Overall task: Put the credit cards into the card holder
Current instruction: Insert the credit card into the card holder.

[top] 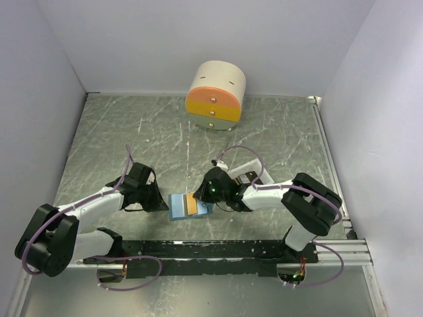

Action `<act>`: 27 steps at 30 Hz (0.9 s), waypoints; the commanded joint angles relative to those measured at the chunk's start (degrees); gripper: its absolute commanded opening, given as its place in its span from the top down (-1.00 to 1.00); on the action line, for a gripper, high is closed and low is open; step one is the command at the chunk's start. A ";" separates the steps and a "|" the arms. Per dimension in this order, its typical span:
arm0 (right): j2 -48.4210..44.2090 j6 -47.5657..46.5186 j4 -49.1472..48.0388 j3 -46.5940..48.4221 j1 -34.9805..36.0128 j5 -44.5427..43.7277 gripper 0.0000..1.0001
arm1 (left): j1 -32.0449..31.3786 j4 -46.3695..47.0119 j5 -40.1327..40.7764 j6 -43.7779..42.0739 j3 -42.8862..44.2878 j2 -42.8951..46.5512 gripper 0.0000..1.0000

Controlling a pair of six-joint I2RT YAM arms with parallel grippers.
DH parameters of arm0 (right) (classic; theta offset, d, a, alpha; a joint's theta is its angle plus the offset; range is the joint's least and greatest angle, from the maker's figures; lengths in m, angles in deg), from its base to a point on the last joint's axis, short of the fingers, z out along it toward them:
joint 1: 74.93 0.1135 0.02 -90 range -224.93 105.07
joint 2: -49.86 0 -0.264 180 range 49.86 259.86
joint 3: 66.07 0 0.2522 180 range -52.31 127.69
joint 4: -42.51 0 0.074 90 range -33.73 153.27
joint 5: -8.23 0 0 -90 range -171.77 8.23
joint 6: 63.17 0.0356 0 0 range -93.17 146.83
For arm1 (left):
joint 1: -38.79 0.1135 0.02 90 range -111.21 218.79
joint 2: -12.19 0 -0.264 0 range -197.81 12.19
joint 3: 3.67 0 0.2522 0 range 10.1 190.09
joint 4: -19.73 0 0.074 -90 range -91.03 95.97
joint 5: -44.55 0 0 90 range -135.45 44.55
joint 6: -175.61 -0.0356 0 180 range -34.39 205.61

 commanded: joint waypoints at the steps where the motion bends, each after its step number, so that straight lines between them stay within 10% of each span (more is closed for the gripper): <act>1: 1.47 3.94 0.12 -0.23 1.60 -1.39 1.00 | -0.43 1.51 -0.67 -0.20 -0.62 0.28 0.84; 10: 2.88 3.73 3.16 2.21 1.85 -1.80 0.99 | -0.50 1.47 -0.64 -0.02 -0.56 0.37 0.85; 19: -4.28 -1.06 14.63 5.24 1.95 -9.30 0.25 | -0.52 1.38 -0.33 -0.15 -0.67 0.31 0.85; 27: -3.03 -1.90 14.83 6.99 2.83 -5.61 0.08 | -0.52 1.43 -0.18 -0.11 -0.51 0.05 0.86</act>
